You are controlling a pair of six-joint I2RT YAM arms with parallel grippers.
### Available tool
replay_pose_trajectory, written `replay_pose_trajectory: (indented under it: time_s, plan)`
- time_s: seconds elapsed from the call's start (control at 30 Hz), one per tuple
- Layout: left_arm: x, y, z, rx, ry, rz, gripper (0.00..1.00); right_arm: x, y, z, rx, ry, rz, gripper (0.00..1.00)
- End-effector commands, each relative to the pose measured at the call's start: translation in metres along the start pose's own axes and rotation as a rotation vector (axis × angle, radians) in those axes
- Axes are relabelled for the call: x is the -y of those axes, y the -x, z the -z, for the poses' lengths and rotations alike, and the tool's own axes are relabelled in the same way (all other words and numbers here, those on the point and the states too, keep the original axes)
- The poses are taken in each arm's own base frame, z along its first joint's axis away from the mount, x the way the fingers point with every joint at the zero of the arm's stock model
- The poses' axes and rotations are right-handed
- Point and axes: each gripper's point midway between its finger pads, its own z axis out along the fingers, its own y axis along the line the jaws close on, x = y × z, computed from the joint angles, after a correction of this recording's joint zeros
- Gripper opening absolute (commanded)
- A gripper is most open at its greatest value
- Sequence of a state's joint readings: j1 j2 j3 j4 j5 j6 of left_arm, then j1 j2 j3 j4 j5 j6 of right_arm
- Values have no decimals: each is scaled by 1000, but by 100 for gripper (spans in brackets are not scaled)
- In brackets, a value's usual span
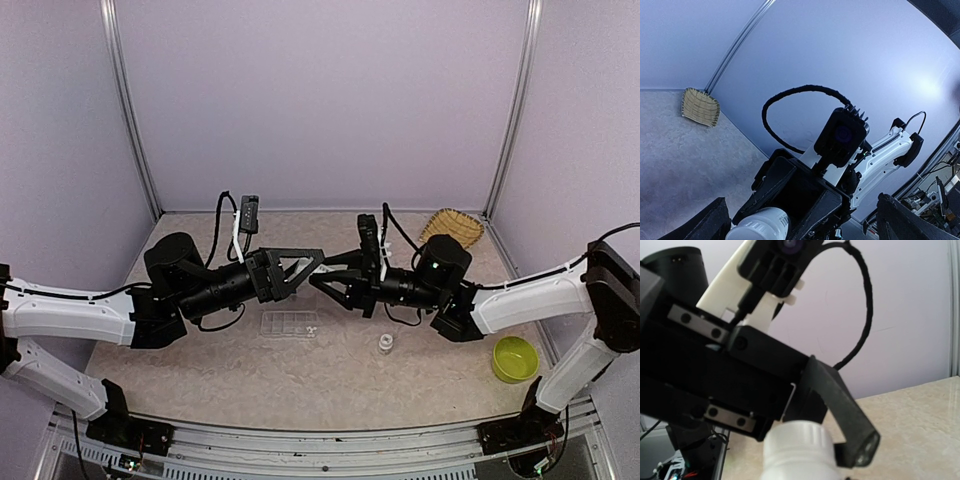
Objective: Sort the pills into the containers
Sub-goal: Pass from the right arm to the left
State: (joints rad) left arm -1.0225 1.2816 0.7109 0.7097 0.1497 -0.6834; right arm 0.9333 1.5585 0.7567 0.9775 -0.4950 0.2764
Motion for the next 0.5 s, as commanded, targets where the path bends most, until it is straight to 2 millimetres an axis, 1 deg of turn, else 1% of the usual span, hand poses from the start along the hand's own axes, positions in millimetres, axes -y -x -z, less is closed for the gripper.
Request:
replay_pose_trajectory:
  time_s: [0.0, 0.47]
  plan:
    - [18, 12, 4, 34, -62, -15, 99, -1, -7, -7, -16, 16, -25, 15]
    - [16, 10, 0, 28, -58, -12, 99, -8, -11, -12, -32, 51, -30, 15]
